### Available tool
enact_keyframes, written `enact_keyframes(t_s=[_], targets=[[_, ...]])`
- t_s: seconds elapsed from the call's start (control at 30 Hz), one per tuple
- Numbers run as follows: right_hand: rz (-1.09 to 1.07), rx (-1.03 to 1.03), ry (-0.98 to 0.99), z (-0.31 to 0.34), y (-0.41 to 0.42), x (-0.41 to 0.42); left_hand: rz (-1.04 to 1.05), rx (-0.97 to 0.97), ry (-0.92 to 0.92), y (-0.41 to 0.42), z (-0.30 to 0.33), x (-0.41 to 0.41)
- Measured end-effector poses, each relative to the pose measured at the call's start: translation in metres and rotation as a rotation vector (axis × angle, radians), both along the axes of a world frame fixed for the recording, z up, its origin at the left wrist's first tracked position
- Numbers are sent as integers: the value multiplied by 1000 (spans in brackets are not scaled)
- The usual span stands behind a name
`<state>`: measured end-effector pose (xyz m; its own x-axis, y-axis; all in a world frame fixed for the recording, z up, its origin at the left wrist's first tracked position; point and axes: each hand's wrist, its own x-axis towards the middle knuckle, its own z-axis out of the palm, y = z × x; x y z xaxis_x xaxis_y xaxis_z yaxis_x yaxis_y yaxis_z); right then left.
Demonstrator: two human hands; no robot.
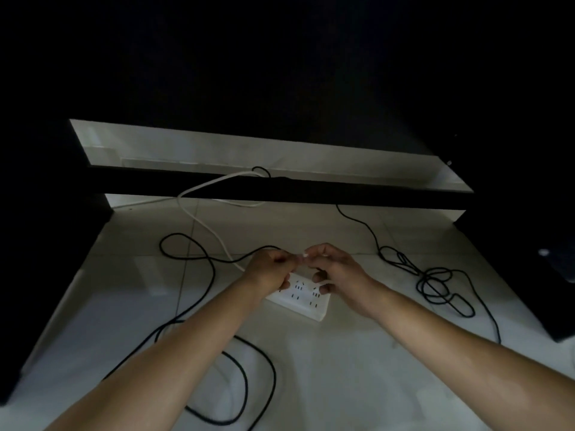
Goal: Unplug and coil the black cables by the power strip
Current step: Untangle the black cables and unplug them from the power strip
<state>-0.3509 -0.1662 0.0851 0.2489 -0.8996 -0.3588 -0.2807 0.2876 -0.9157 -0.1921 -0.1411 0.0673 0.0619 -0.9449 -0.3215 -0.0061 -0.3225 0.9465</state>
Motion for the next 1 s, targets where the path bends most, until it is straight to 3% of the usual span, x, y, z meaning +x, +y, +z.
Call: enact_keyframes(t_s=[0.27, 0.5, 0.6, 0.8, 1.0], targets=[[-171, -12, 99, -56, -55, -49, 90, 40, 61, -34, -28, -37], [-394, -309, 319, -94, -127, -99, 156, 39, 157, -60, -63, -64], [-372, -337, 393, -97, -150, -112, 168, 33, 155, -67, -73, -69], [-262, -88, 388, -116, -172, -124, 200, 41, 114, -71, -78, -69], [-161, -178, 760, -131, -165, -139, 195, 57, 55, -62, -82, -66]])
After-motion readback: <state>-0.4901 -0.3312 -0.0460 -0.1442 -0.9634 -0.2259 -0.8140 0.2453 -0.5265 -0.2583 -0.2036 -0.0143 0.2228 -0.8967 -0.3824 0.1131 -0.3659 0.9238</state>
